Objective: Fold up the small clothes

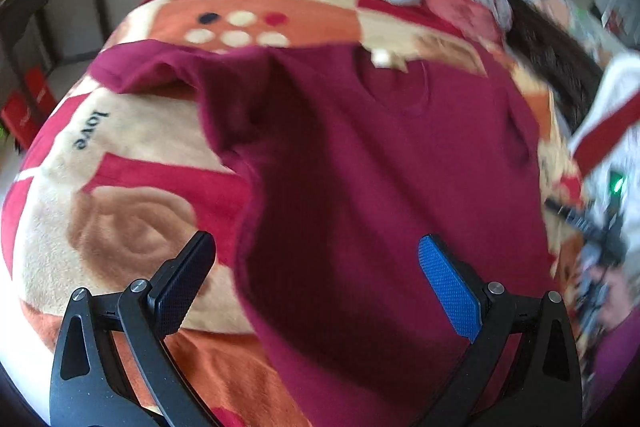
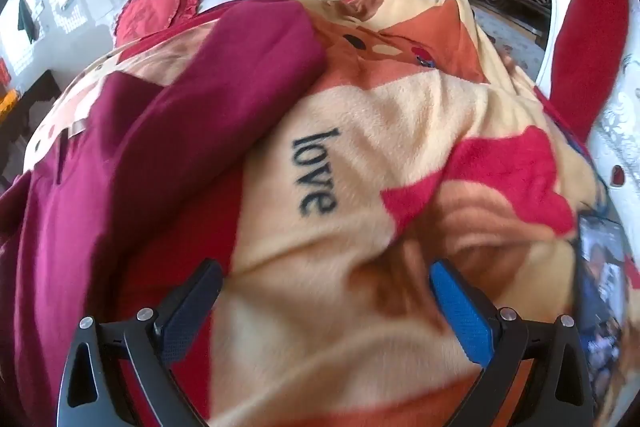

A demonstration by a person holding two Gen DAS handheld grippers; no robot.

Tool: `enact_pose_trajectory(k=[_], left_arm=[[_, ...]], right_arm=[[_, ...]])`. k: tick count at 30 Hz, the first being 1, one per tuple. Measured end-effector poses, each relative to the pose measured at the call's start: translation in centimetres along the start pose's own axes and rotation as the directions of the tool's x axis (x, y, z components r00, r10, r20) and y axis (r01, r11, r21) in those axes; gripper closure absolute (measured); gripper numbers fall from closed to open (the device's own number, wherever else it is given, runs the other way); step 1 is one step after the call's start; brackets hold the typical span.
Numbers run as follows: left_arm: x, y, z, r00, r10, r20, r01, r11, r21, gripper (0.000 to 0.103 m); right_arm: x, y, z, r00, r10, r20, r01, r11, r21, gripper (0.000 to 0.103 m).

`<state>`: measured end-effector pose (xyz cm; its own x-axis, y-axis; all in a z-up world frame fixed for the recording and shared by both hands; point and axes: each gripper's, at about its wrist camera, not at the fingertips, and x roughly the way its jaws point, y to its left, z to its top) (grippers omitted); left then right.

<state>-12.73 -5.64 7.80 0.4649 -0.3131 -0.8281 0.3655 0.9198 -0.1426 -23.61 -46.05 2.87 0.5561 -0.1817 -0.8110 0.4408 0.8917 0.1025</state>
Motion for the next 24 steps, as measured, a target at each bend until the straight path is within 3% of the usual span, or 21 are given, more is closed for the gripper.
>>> enact_pose_trajectory(k=[4, 10, 16, 18, 24], left_arm=[[1.4, -1.5, -0.8, 0.999, 0.005, -0.049, 0.000, 0.996, 0.084, 0.001], [1.3, -0.2, -2.9, 0.986, 0.129, -0.101, -0.104, 0.970, 0.220, 0.001], [0.6, 5.5, -5.7, 0.967, 0.189, -0.173, -0.158, 0.972, 0.175, 0.001], [-0.2, 7.0, -6.3, 0.968, 0.181, -0.171, -0.159, 0.978, 0.137, 0.001], [-3.3, 10.3, -6.8, 0.973, 0.197, -0.119, -0.188, 0.979, 0.081, 0.001]], right_arm=[[-2.7, 1.5, -0.5, 0.999, 0.031, -0.043, -0.034, 0.998, -0.054, 0.000], [-9.1, 4.2, -0.9, 0.994, 0.107, -0.030, -0.111, 0.981, -0.158, 0.000], [-16.4, 7.2, -0.9, 0.976, 0.219, -0.012, -0.216, 0.948, -0.235, 0.000], [-18.0, 8.7, -0.9, 0.958, 0.285, -0.029, -0.283, 0.928, -0.242, 0.000], [-21.6, 15.1, -1.7, 0.854, 0.504, -0.131, -0.520, 0.809, -0.274, 0.000]])
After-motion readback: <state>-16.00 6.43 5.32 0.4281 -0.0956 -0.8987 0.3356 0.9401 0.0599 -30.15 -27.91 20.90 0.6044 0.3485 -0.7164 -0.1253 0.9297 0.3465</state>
